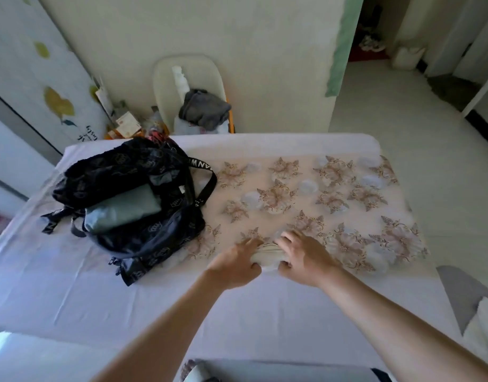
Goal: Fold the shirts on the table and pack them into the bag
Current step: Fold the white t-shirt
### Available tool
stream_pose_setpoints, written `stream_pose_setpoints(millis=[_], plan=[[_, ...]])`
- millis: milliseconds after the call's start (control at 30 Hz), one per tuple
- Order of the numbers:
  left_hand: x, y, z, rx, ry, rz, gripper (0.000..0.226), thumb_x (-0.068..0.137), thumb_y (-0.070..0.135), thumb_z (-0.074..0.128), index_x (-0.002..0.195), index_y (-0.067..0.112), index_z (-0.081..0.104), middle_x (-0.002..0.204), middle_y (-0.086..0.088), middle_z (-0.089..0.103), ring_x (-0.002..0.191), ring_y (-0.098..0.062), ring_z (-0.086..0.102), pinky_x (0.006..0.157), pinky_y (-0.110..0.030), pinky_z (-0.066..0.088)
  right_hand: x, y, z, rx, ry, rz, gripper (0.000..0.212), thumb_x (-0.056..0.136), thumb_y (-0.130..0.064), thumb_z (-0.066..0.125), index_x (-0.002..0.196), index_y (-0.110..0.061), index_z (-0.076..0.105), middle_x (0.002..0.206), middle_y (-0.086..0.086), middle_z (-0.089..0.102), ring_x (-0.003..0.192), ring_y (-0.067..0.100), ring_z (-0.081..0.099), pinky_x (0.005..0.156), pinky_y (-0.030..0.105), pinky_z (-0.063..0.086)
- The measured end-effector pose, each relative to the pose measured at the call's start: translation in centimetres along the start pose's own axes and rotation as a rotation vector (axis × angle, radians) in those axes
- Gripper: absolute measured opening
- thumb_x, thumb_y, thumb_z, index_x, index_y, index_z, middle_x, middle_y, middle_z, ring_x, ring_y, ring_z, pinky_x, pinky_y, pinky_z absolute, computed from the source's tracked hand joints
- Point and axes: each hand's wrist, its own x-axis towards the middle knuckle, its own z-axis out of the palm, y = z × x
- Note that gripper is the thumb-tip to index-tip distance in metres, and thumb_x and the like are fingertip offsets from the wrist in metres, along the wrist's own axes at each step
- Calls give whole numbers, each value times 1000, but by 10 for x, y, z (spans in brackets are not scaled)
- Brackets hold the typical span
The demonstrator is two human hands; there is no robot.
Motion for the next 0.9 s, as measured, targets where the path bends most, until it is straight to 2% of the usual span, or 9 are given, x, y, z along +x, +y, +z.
stream_pose_setpoints(millis=[133, 233, 400, 500, 567, 667, 767, 833, 900], plan=[[-22, -56, -51, 85, 71, 29, 80, 71, 54, 66, 142, 30, 36, 137, 10, 47, 112, -20, 57, 89, -34, 49, 66, -46, -23, 43, 26, -50, 49, 80, -39, 49, 125, -19, 56, 116, -1, 58, 108, 20, 53, 76, 34, 52], [-42, -110, -92, 10, 201, -9, 72, 77, 39, 73, 141, 27, 42, 133, 8, 44, 115, -19, 53, 89, -36, 49, 119, -93, -33, 82, 63, -62, 51, 80, -38, 52, 128, -21, 56, 117, -2, 60, 109, 20, 54, 80, 33, 50], [-78, -202, -153, -73, 441, -119, 67, 78, 44, 74, 137, 30, 44, 128, 14, 51, 111, -11, 55, 87, -30, 49, 208, -175, -42, 170, 64, -89, 51, 75, -40, 49, 118, -20, 66, 101, 1, 70, 96, 24, 58, 78, 35, 48], [-83, -251, -181, -225, 573, -203, 64, 81, 42, 74, 137, 34, 43, 133, 20, 46, 105, -6, 53, 86, -25, 47, 254, -209, -40, 407, -84, 155, 36, 81, -42, 54, 113, -29, 63, 96, -1, 66, 91, 18, 59, 74, 37, 52], [-78, -278, -190, -288, 593, -250, 66, 89, 37, 68, 144, 34, 34, 142, 17, 39, 112, -10, 52, 90, -25, 45, 278, -225, -30, 607, -141, 329, 26, 85, -37, 58, 108, -25, 63, 95, -2, 67, 88, 17, 63, 76, 38, 53], [-63, -311, -187, -177, 474, -277, 73, 95, 34, 60, 154, 32, 17, 157, 5, 22, 141, -19, 29, 112, -35, 35, 304, -238, -6, 735, -168, 545, 33, 87, -37, 56, 114, -18, 63, 101, 2, 66, 93, 23, 63, 81, 38, 51], [-53, -334, -174, -40, 158, -274, 70, 99, 50, 45, 155, 40, 6, 164, -1, 9, 148, -28, 14, 119, -46, 23, 315, -245, 25, 551, -296, 657, 47, 94, -45, 47, 129, -15, 54, 116, 5, 62, 99, 23, 59, 84, 37, 49], [-50, -345, -166, 36, -5, -242, 67, 99, 58, 37, 154, 45, 3, 165, -1, 5, 149, -29, 9, 120, -47, 15, 319, -249, 42, 376, -269, 651, 54, 98, -38, 45, 146, -14, 36, 139, 11, 47, 116, 28, 53, 87, 37, 46], [-47, -351, -161, 76, -34, -215, 66, 99, 60, 34, 154, 47, 1, 165, 0, 7, 150, -27, 4, 121, -46, 10, 321, -254, 48, 184, -100, 525, 65, 97, -24, 45, 156, -18, 17, 152, 12, 28, 132, 33, 41, 96, 40, 44]])
